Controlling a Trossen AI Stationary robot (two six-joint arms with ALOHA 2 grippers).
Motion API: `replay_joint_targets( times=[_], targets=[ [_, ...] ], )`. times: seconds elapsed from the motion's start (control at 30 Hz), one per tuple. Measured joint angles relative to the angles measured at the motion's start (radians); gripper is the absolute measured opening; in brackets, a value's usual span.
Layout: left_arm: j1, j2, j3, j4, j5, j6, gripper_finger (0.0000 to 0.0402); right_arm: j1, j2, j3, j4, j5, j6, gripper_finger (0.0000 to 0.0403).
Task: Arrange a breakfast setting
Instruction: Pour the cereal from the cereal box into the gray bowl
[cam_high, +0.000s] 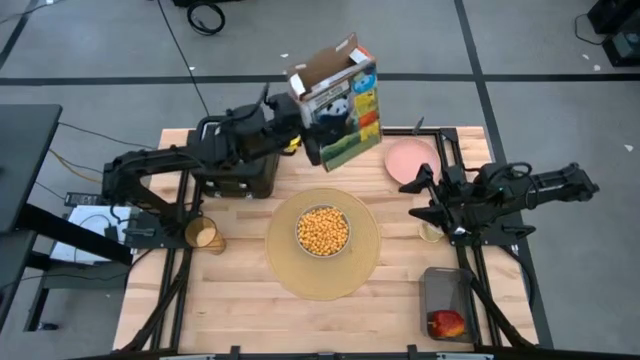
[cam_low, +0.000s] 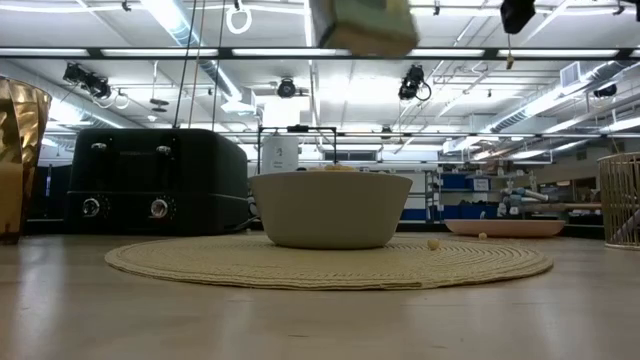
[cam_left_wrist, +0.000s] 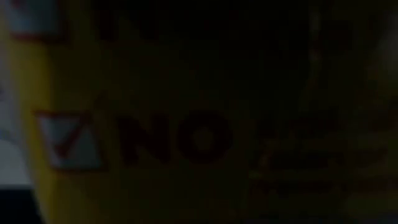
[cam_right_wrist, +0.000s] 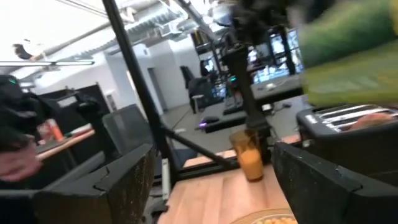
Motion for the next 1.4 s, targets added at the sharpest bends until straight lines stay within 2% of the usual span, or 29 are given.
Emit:
replay_joint_targets(
  times=[0.17, 0.4, 0.57, 0.73, 1.03, 1.2, 1.4],
  targets=[
    [0.058, 0.051, -0.138, 0.066, -0.089, 0.05, 0.0176, 0.038, 0.015, 0.037, -0.033, 0.028, -0.006, 0.0314],
    [0.134, 0.201, -0.278, 0.271, -0.09, 0.005, 0.0176, 0.046, 0.073, 0.07, -0.037, 0.048, -0.021, 0.0313],
    [0.146, 0.316, -0.334, 0.41, -0.113, -0.02, 0.0176, 0.045, 0.1, 0.07, -0.043, 0.048, -0.039, 0.0313],
    [0.113, 0.391, -0.36, 0.507, -0.194, -0.018, 0.0176, 0.045, 0.107, 0.07, -0.08, 0.052, -0.052, 0.0313],
    [0.08, 0.426, -0.36, 0.502, -0.379, 0.028, 0.0176, 0.045, 0.109, 0.07, -0.119, 0.052, -0.038, 0.0313],
    [0.09, 0.426, -0.359, 0.418, -0.478, -0.055, 0.0176, 0.045, 0.109, 0.07, -0.121, 0.052, -0.038, 0.0313],
    [0.092, 0.424, -0.358, 0.387, -0.501, -0.096, 0.0176, 0.045, 0.109, 0.07, -0.125, 0.052, -0.037, 0.0313]
  ],
)
